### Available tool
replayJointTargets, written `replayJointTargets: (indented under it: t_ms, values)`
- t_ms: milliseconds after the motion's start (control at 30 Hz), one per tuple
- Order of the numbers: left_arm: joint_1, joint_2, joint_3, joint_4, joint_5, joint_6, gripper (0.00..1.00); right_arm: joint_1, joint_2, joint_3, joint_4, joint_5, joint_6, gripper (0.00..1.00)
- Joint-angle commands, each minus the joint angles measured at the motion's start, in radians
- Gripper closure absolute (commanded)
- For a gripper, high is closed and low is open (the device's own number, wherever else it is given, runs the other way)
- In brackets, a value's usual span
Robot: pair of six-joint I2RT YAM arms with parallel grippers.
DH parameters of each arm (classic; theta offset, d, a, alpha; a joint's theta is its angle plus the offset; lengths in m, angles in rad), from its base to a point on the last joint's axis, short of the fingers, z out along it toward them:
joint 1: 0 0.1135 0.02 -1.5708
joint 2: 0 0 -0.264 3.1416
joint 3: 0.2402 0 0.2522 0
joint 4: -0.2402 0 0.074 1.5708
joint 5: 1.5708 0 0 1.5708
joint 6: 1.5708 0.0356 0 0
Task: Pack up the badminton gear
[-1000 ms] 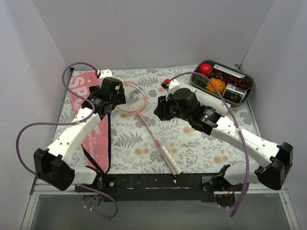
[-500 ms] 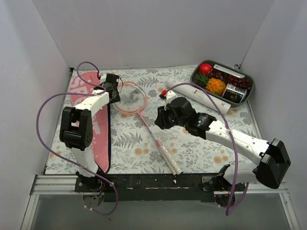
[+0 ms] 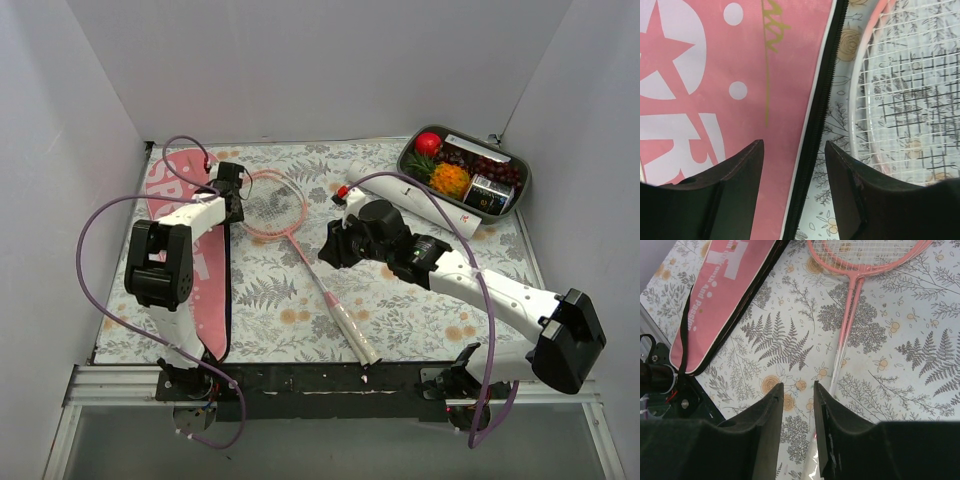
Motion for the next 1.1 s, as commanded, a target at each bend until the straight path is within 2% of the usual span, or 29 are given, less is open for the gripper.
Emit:
replayJointTargets:
  t_ms: [0, 300, 633, 1067]
  values:
    - [0.023, -0.082, -0.044, 0.035, 0.016, 0.051, 0.49, -0.005, 0.01, -0.012, 0.076, -0.046, 0.002, 0.63]
    - [0.04, -0.099, -0.083, 0.06, 0.045, 0.068, 0.49, -0.005, 0.022, -0.02, 0.097, -0.078, 0.025, 0.63]
    - [0.039, -0.099, -0.106, 0.072, 0.143, 0.072, 0.49, -0.007, 0.026, -0.035, 0.11, -0.098, 0.041, 0.64]
    - [0.039, -0.117, -0.141, 0.096, 0.048, 0.083, 0.51, -0.005, 0.025, -0.047, 0.12, -0.117, 0.051, 0.65]
